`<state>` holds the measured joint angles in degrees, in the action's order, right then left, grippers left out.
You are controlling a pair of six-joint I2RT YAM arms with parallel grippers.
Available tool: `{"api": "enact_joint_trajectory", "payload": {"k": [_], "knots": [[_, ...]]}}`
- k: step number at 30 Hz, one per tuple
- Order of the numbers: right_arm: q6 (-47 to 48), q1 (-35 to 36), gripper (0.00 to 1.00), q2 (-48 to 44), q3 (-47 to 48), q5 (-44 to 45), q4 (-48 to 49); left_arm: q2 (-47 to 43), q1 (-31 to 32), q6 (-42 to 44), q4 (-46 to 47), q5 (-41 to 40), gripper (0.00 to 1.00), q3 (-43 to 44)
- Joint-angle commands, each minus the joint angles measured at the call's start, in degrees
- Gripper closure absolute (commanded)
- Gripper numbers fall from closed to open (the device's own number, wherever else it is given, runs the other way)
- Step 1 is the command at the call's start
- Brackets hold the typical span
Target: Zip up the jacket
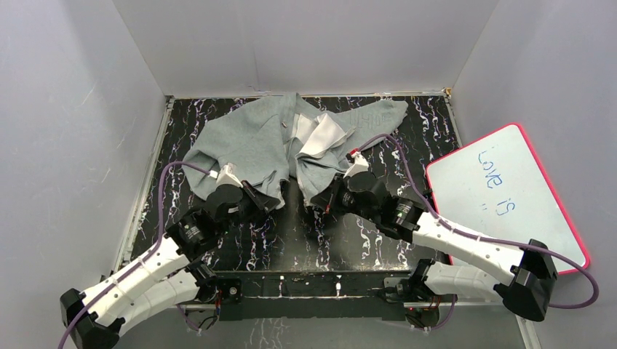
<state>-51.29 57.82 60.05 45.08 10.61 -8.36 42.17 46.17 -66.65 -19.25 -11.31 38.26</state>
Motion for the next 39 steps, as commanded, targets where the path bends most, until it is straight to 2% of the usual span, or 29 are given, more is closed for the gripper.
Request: {"api": "enact_joint_trajectory", "payload": {"k": [1,7,14,27,39], "knots": [[-3.3,-0.5,1.00,-3.5,-3.1,-3.7,16.2,-1.9,-0.2,-1.7,17.5,1.5,1.00,-4.4],[-5.8,-1.3,1.00,-5.3,-7.8,-8.6,26.8,-3.2,-0.1,1.4,29.1,3.6,1.00,-7.5],[-7.8,-1.8,1.00,-6.0,-10.6,-12.6,34.0,-3.5,-0.1,3.3,36.2,6.6,1.00,-9.0],[-8.9,-2.4,1.00,-11.0,-15.5,-12.6,40.8,-6.4,-0.2,2.8,38.9,8.1,1.00,-11.0],[-8.8,-2.4,1.00,-10.3,-15.3,-14.5,43.7,-5.0,-0.1,2.5,40.5,11.3,1.00,-10.2]]}}
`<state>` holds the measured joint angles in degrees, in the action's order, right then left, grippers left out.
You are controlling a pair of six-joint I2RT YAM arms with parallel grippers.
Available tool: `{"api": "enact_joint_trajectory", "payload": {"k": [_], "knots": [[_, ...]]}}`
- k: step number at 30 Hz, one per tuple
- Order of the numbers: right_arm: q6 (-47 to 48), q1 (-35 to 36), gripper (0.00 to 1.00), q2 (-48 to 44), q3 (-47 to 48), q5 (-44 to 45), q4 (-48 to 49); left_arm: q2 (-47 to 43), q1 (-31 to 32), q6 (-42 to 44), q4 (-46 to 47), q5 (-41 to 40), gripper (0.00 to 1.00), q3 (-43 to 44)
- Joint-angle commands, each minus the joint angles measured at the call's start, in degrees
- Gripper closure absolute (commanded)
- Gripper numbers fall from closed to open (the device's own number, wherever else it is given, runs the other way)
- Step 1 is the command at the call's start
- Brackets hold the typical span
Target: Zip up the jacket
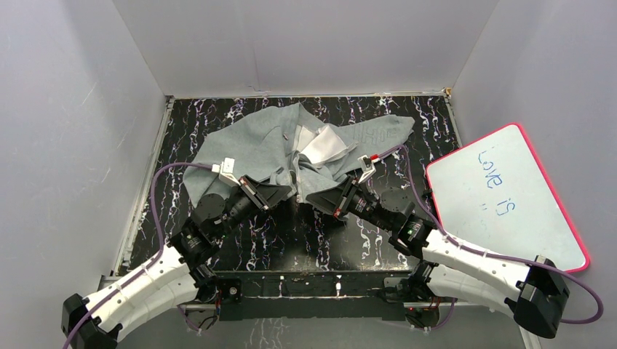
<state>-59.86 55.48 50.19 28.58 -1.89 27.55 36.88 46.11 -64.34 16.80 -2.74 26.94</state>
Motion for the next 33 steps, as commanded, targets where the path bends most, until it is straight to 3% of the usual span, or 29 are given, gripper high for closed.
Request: {"api": "enact_joint_trajectory", "payload": {"k": [1,15,33], "knots": [[-0.2,-0.1,1.00,-0.4,1.1,-2.2,8.1,0.5,-0.1,0.4,4.4,2.7,1.00,1.3],[0.6,-0.1,1.00,-2.0,0.8,-1.9,8.0,0.4,-0.1,0.5,6.1,7.4,1.00,1.5],[0.8,-0.1,1.00,-7.5,-1.3,-1.2,3.5,-1.1,-0.1,0.6,5.6,6.6,1.00,2.9]]}}
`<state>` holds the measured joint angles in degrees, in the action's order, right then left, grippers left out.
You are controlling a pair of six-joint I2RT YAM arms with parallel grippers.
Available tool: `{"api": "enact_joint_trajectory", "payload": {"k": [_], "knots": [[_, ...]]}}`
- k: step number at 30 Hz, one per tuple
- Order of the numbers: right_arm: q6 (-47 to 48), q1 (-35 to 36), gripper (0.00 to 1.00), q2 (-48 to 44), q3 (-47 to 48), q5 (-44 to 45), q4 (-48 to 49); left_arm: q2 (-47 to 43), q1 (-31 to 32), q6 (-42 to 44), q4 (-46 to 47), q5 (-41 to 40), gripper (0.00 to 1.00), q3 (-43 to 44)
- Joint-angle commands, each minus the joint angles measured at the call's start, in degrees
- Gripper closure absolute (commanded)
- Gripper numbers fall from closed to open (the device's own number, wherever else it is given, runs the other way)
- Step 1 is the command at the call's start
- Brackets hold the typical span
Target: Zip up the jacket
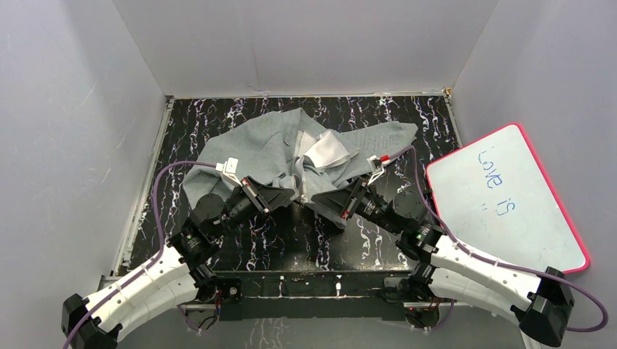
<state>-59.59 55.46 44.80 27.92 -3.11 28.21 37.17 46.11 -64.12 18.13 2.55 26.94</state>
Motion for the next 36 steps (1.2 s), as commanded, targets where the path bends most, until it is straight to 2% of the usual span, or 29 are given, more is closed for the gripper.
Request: {"api": "enact_joint_trajectory", "payload": {"k": [1,23,36], "knots": [[0.6,-0.2,1.00,-2.1,-0.7,0.0,2.6,-1.3,-0.1,0.4,4.4,1.4,1.00,3.0],[1.5,-0.1,1.00,-0.4,1.1,-0.7,3.9,1.3,-0.1,-0.5,6.4,5.6,1.00,4.1],[1.7,-0.2,1.00,-2.2,0.8,-0.4,2.2,-2.0,-0.1,0.0,2.9,2.0,1.00,3.9]]}}
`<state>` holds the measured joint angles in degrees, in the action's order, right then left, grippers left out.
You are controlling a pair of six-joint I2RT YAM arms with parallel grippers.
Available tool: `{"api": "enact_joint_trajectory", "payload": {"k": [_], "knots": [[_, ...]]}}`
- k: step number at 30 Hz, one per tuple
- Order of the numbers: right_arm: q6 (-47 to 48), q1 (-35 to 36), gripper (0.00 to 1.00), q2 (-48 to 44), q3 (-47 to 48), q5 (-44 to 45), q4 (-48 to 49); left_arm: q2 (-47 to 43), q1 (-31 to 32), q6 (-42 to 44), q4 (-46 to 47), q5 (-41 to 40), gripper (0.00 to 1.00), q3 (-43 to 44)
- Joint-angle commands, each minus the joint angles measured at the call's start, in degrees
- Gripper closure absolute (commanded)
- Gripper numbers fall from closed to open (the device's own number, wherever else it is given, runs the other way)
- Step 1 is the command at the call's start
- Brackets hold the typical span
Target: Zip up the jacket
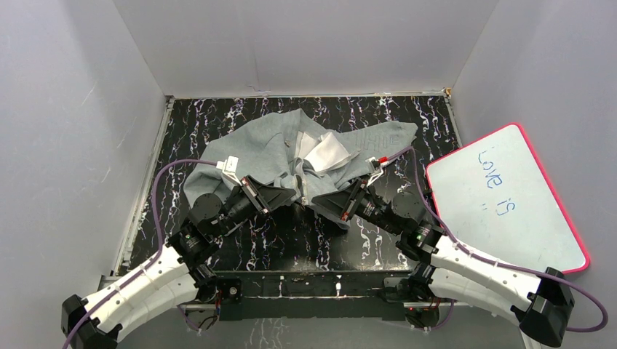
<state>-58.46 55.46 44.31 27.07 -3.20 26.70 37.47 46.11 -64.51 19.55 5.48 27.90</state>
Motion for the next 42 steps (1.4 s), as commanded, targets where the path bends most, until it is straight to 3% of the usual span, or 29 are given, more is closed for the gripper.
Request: {"api": "enact_joint_trajectory", "payload": {"k": [1,42], "knots": [[0.5,-0.2,1.00,-1.8,1.7,-0.3,3.8,-2.4,-0.1,0.5,1.5,-0.9,1.00,2.9],[0.8,-0.2,1.00,-0.7,2.8,-1.8,6.0,-1.3,-0.1,0.7,1.6,0.6,1.00,3.4]]}}
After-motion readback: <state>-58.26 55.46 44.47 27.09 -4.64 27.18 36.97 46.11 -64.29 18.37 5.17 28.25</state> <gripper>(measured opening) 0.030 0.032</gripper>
